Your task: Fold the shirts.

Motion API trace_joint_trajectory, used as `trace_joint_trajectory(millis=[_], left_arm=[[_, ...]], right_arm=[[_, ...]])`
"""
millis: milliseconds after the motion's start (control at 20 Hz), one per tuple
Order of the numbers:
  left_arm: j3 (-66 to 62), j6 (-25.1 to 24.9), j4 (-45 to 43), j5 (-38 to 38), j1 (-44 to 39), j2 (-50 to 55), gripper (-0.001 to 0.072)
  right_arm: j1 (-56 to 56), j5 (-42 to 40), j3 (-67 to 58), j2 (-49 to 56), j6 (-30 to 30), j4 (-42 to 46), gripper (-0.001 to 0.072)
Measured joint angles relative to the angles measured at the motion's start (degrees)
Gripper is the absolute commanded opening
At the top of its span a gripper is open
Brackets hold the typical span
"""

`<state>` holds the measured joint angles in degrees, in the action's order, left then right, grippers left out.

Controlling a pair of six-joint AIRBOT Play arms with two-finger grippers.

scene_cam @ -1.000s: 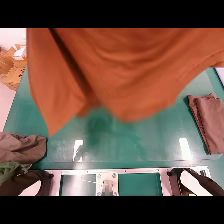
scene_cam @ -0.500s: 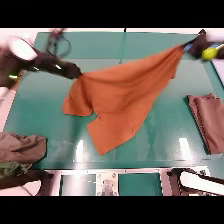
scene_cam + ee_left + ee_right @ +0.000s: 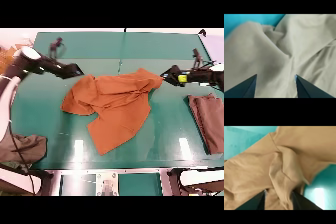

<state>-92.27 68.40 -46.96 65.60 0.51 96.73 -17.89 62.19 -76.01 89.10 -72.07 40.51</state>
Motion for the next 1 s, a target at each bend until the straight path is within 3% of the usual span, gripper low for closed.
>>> trace_joint_trajectory(millis=[150,200,400,450,500,700,750,850,950,1000], left_arm=[[-5.79,2.43,0.50,10.10,5.97,0.39,0.0534],[-6.80,3.19,0.46,12.61,7.52,0.57,0.0533],[-8.66,4.48,0.00,18.80,10.99,0.68,0.0519],[-8.85,4.72,0.00,19.63,11.30,0.68,0.0364],[-9.01,4.79,-0.04,20.24,11.61,0.66,0.0308],[-9.27,5.03,-0.44,21.44,12.13,0.68,0.0307],[-9.29,5.03,-0.46,21.55,12.22,0.68,0.0307],[-9.31,5.05,-0.63,21.64,12.31,0.68,0.0308],[-9.31,5.05,-0.81,21.86,12.31,0.68,0.0321],[-9.31,5.05,-1.11,21.90,12.35,0.68,0.0462]], right_arm=[[-4.55,5.66,4.11,-5.55,-2.78,4.90,0.0336],[-5.40,6.97,7.28,-8.09,-4.04,6.54,0.0374],[-4.09,7.91,26.49,-18.56,-6.88,9.46,0.0410],[-2.49,6.99,31.52,-20.41,-7.26,8.79,0.0412],[-0.11,5.09,36.59,-21.81,-7.48,7.34,0.0429],[13.20,-6.12,49.22,-23.34,-8.22,-1.38,0.0430],[16.46,-8.76,50.40,-23.06,-8.28,-4.09,0.0410],[22.16,-13.00,51.32,-22.01,-8.31,-8.09,0.0171],[24.55,-15.15,50.71,-21.24,-7.13,-9.94,0.0015],[24.33,-14.86,49.88,-21.03,-6.45,-10.27,0.0015]])
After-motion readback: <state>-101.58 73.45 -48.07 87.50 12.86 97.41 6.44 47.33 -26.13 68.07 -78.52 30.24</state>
